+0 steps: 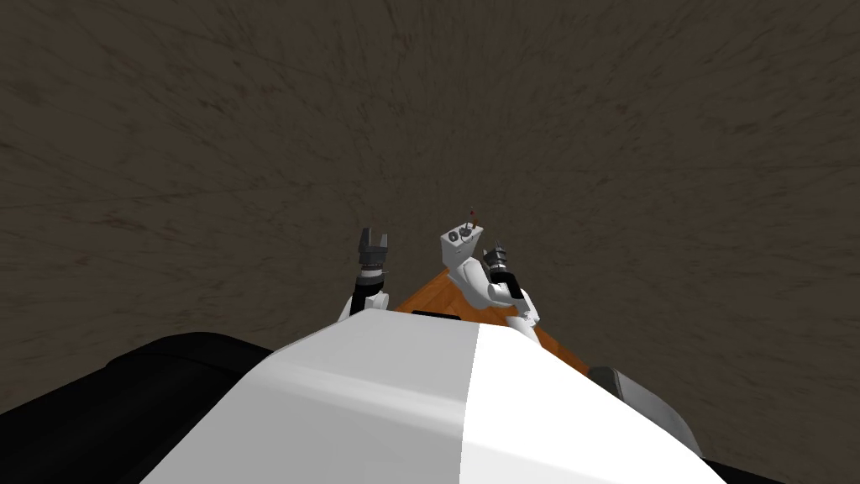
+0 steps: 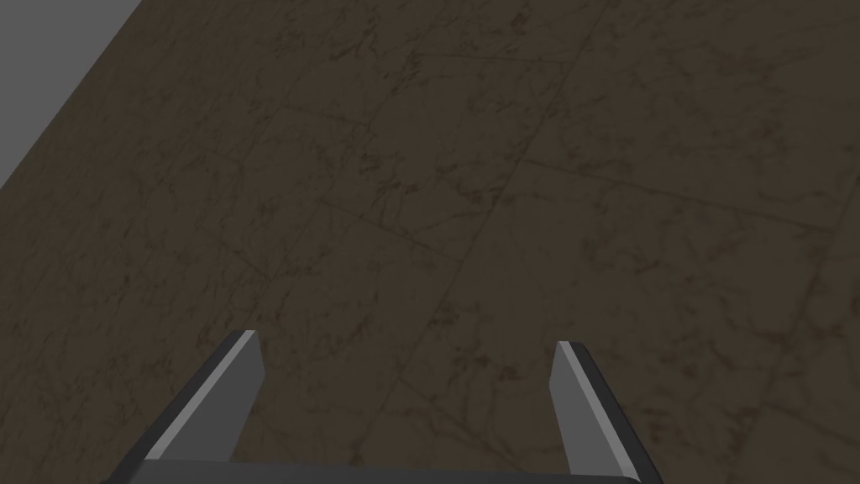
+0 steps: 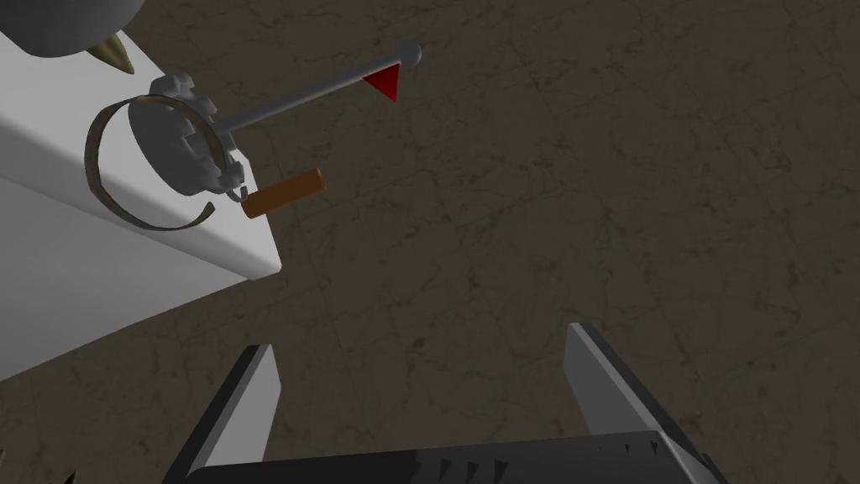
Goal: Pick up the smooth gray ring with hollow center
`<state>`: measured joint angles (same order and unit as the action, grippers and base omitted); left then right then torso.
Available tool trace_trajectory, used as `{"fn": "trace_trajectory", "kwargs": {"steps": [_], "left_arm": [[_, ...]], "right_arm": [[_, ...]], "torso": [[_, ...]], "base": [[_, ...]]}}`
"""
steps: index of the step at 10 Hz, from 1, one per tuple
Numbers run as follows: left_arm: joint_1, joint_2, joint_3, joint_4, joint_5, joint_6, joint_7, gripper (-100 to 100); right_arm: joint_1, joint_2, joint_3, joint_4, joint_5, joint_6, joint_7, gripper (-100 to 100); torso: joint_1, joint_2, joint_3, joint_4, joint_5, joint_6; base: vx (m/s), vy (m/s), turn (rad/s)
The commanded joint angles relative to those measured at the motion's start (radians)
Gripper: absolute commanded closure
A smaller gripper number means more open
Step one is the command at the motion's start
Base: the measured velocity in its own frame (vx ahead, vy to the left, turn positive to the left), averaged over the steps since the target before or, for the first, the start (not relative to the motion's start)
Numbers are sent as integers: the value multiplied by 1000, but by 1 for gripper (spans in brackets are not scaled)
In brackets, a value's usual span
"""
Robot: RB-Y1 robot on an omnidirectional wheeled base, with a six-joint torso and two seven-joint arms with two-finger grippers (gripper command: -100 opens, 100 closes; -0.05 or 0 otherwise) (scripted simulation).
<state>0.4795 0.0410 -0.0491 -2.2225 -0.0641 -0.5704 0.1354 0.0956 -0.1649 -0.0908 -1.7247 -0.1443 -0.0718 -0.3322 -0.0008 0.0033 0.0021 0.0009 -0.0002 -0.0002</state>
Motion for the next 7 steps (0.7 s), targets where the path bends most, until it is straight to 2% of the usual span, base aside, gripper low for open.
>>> {"fn": "trace_trajectory", "kwargs": {"steps": [1,2,3,4,5,6,7], "left_arm": [[0,0,0,0,0,0,0,0],[0,0,0,0,0,0,0,0],[0,0,0,0,0,0,0,0],[0,0,0,0,0,0,0,0],[0,0,0,0,0,0,0,0],[0,0,0,0,0,0,0,0],[0,0,0,0,0,0,0,0]], "right_arm": [[-50,-5,-2,50,-27,50,-39,-100],[-65,-5,-2,84,-27,62,-39,-100],[-65,-5,-2,91,-27,62,-39,-100],[-112,-11,-2,132,-52,108,-74,-100],[-115,-11,-2,157,-52,108,-74,-100],[-153,-17,-1,190,-79,145,-109,-100],[-166,-17,-1,209,-79,153,-109,-100]], "torso": [[0,0,0,0,0,0],[0,-1,0,0,0,0],[0,-1,-1,0,0,0],[1,-2,-1,-1,0,0],[1,-2,-1,0,0,0],[1,-2,-1,0,0,0],[0,-2,-1,0,0,0]], "base": [[-46,-29,-88],[-32,-23,-31],[-10,-12,11],[-28,-15,-75],[-32,-19,-38],[-35,-30,-62],[-30,-26,-25]]}}
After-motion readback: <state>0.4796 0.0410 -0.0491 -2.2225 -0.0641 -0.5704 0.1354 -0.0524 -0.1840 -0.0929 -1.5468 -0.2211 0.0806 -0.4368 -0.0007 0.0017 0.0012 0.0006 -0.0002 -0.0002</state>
